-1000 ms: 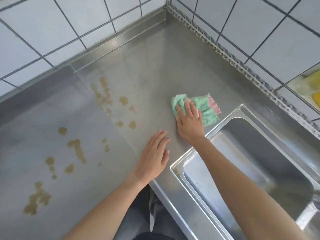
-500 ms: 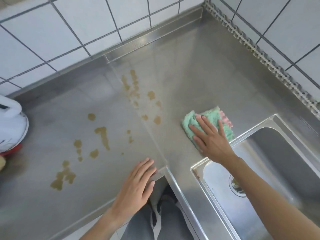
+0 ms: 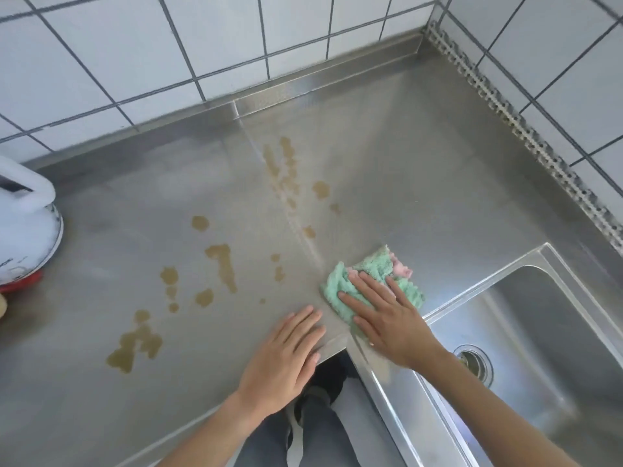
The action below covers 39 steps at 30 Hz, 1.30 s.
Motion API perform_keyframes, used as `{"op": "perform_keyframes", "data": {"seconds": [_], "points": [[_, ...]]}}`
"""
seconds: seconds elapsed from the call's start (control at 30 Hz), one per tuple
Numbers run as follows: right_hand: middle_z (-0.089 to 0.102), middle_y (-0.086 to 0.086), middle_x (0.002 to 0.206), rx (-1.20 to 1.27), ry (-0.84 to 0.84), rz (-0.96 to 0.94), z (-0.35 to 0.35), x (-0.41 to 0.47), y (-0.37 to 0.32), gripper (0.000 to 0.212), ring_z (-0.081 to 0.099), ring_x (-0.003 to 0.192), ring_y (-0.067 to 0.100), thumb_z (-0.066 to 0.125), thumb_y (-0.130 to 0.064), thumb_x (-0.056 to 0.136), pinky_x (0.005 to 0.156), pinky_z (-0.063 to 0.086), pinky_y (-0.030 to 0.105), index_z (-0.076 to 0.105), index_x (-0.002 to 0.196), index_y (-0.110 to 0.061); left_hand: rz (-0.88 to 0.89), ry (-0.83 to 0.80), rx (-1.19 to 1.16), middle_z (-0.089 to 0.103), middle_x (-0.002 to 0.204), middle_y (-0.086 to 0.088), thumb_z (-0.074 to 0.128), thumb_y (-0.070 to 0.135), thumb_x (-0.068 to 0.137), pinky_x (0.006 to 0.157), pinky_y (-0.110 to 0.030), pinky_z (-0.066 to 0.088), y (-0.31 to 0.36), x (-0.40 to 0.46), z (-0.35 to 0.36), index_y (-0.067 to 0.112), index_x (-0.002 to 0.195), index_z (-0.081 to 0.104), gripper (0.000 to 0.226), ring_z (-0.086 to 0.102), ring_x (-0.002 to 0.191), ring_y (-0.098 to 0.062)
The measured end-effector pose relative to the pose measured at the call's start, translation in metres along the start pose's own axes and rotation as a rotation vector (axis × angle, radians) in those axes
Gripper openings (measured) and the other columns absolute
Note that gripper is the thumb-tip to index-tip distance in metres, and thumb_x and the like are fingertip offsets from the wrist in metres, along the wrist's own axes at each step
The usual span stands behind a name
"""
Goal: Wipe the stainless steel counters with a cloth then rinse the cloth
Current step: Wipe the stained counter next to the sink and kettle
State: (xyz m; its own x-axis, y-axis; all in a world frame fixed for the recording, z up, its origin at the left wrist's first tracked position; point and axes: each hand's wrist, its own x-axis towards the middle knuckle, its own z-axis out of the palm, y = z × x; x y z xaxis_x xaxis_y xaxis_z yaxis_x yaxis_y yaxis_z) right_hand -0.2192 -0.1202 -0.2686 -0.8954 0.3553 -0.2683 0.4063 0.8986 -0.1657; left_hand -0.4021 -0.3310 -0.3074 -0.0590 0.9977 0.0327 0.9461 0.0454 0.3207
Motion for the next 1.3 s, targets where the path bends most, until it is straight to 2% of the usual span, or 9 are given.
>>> {"op": "perform_keyframes", "data": {"seconds": [0.13, 0.27, 0.4, 0.57, 0.7, 0.8, 0.93, 1.17, 1.3], "points": [[0.012, -0.007, 0.171, 0.108, 0.040, 0.331, -0.025, 0.044, 0.034, 0.052, 0.009, 0.159, 0.016, 0.021, -0.048, 0.108, 0.127, 0.011, 0.051, 0.024, 0.159, -0.042, 0.003, 0.018, -0.045, 0.034, 0.169, -0.001, 0.040, 0.036, 0.111, 0.130, -0.041, 0.023, -0.001, 0.001, 0.003, 0.017, 0.145, 0.054, 0.041, 0.018, 0.162, -0.019], [0.000, -0.005, 0.173, 0.230, 0.082, 0.586, -0.042, 0.140, 0.017, 0.051, -0.003, 0.159, 0.017, 0.026, -0.043, 0.110, 0.124, 0.000, 0.060, 0.021, 0.161, -0.039, 0.004, 0.019, -0.072, 0.032, 0.169, -0.001, 0.039, 0.035, 0.111, 0.131, -0.039, 0.020, -0.002, 0.001, 0.005, 0.017, 0.146, 0.051, 0.041, 0.016, 0.162, -0.018], [-0.003, -0.005, 0.173, 0.155, 0.024, 0.389, -0.036, 0.171, -0.045, 0.052, -0.008, 0.159, 0.016, 0.021, -0.044, 0.110, 0.126, -0.005, 0.055, 0.015, 0.161, -0.041, 0.008, 0.026, -0.097, 0.035, 0.168, -0.003, 0.037, 0.034, 0.111, 0.131, -0.039, 0.019, -0.004, 0.002, 0.004, 0.016, 0.146, 0.050, 0.041, 0.017, 0.162, -0.018], [0.011, -0.004, 0.171, 0.074, -0.043, 0.047, -0.026, 0.082, -0.058, 0.054, 0.006, 0.159, 0.018, 0.014, -0.047, 0.108, 0.127, 0.009, 0.051, 0.025, 0.160, -0.038, 0.007, 0.035, -0.124, 0.037, 0.166, -0.003, 0.032, 0.036, 0.112, 0.132, -0.038, 0.017, -0.006, 0.001, 0.002, 0.018, 0.147, 0.048, 0.042, 0.018, 0.161, -0.017], [0.004, -0.009, 0.170, 0.127, -0.065, 0.217, -0.032, 0.056, -0.012, 0.051, 0.002, 0.159, 0.015, 0.018, -0.052, 0.108, 0.126, 0.013, 0.053, 0.016, 0.158, -0.042, 0.027, 0.046, -0.139, 0.037, 0.166, -0.003, 0.032, 0.034, 0.113, 0.130, -0.040, 0.022, -0.006, 0.001, 0.001, 0.016, 0.145, 0.050, 0.041, 0.018, 0.161, -0.019], [0.004, -0.003, 0.173, 0.158, -0.025, 0.394, -0.042, 0.096, 0.005, 0.051, 0.003, 0.159, 0.020, 0.031, -0.041, 0.110, 0.125, 0.012, 0.056, 0.023, 0.160, -0.037, 0.018, 0.041, -0.132, 0.035, 0.168, -0.003, 0.031, 0.035, 0.113, 0.130, -0.040, 0.024, -0.005, 0.000, 0.000, 0.016, 0.147, 0.050, 0.043, 0.016, 0.162, -0.018], [-0.003, -0.003, 0.173, 0.243, 0.009, 0.576, -0.061, 0.171, -0.002, 0.051, -0.004, 0.159, 0.018, 0.024, -0.042, 0.111, 0.123, 0.000, 0.061, 0.019, 0.161, -0.037, 0.023, 0.068, -0.150, 0.038, 0.166, -0.001, 0.037, 0.035, 0.112, 0.130, -0.039, 0.025, -0.005, 0.000, 0.001, 0.017, 0.146, 0.051, 0.041, 0.018, 0.161, -0.017], [0.007, -0.005, 0.172, 0.119, -0.007, 0.073, -0.031, 0.140, -0.089, 0.049, 0.004, 0.159, 0.017, 0.026, -0.042, 0.111, 0.127, 0.006, 0.048, 0.025, 0.160, -0.041, 0.028, 0.128, -0.256, 0.058, 0.150, -0.002, 0.050, 0.026, 0.108, 0.122, -0.037, 0.037, -0.008, -0.004, -0.012, 0.012, 0.129, 0.067, 0.030, 0.041, 0.151, -0.016], [0.006, -0.007, 0.172, 0.050, -0.078, -0.151, -0.024, 0.073, -0.065, 0.051, -0.001, 0.159, 0.012, 0.016, -0.046, 0.110, 0.129, 0.002, 0.043, 0.022, 0.161, -0.039, -0.015, 0.186, -0.309, 0.063, 0.139, 0.002, 0.055, 0.014, 0.105, 0.117, -0.034, 0.042, -0.020, -0.037, -0.015, 0.014, 0.112, 0.070, 0.017, 0.046, 0.146, -0.012]]}}
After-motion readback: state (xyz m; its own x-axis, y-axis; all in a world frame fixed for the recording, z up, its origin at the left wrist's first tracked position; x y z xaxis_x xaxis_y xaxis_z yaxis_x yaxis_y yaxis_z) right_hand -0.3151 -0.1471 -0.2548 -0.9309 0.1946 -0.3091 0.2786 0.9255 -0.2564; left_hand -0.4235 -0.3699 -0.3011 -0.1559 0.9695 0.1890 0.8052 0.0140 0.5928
